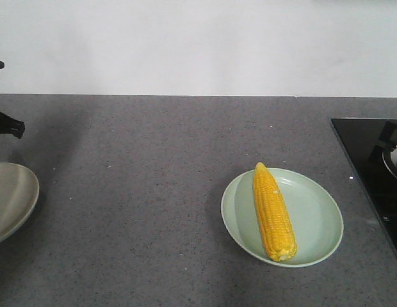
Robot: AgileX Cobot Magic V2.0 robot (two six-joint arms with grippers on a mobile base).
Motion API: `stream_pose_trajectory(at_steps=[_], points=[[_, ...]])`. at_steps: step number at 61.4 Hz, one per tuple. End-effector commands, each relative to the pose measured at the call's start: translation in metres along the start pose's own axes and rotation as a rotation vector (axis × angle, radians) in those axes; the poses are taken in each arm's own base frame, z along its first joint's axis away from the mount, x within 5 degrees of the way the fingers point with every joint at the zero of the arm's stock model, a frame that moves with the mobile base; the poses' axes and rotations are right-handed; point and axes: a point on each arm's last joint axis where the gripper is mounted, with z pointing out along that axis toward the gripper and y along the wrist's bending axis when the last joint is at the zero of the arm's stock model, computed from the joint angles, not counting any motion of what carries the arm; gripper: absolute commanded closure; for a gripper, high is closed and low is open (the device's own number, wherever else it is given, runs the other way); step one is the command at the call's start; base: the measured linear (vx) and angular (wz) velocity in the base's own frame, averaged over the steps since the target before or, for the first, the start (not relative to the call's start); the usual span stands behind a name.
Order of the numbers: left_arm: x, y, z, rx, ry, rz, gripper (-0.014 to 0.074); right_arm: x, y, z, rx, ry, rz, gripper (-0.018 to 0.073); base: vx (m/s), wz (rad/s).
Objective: Distribute corn equally
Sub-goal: 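Release the cob onto the white plate and lift the left gripper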
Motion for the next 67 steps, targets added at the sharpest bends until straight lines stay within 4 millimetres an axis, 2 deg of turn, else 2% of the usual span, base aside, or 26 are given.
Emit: stream_pose_trajectory(at_steps=[1,8,18,36,41,49,67], points=[[-0.0021,0.0074,-0.0157,-0.026,-0.064,-0.017,0.0592,-0.0085,-0.0016,-0.0014,0.016,-0.065,0.0,0.0564,0.0,0.0],[-0.0034,0.0055,-0.0106,-0.02,-0.051,-0.018,0.0569,-0.0085,-0.0016,-0.0014,0.016,-0.064,0.0,0.0564,0.0,0.0],[-0.0044,0.005,-0.01,-0.017,-0.059,-0.02,0.0477,-0.0085,-0.0016,-0.0014,0.016,-0.064,0.0,0.0564,0.0,0.0],[-0.0038,0.0051,-0.0099,-0.017,-0.053,-0.068,0.0157,-0.0085,-0.0016,-0.0014,0.016,-0.064,0.0,0.0564,0.0,0.0],[-0.0033,0.0051,-0.0099,-0.017,-0.047,-0.068,0.0098,-0.0085,-0.0016,-0.0014,0.016,-0.064,0.0,0.0564,0.0,0.0],[-0.0027,0.005,-0.0099,-0.017,-0.04,-0.071,0.0062,-0.0085,-0.0016,-0.0014,0.016,-0.064,0.0,0.0564,0.0,0.0],[-0.0005,-0.0011,-0.0129,0.06,-0.027,-0.121,0.0073,-0.0089,-0.0023,-0.0014,0.023,-0.069,-0.002,0.0564,0.0,0.0]])
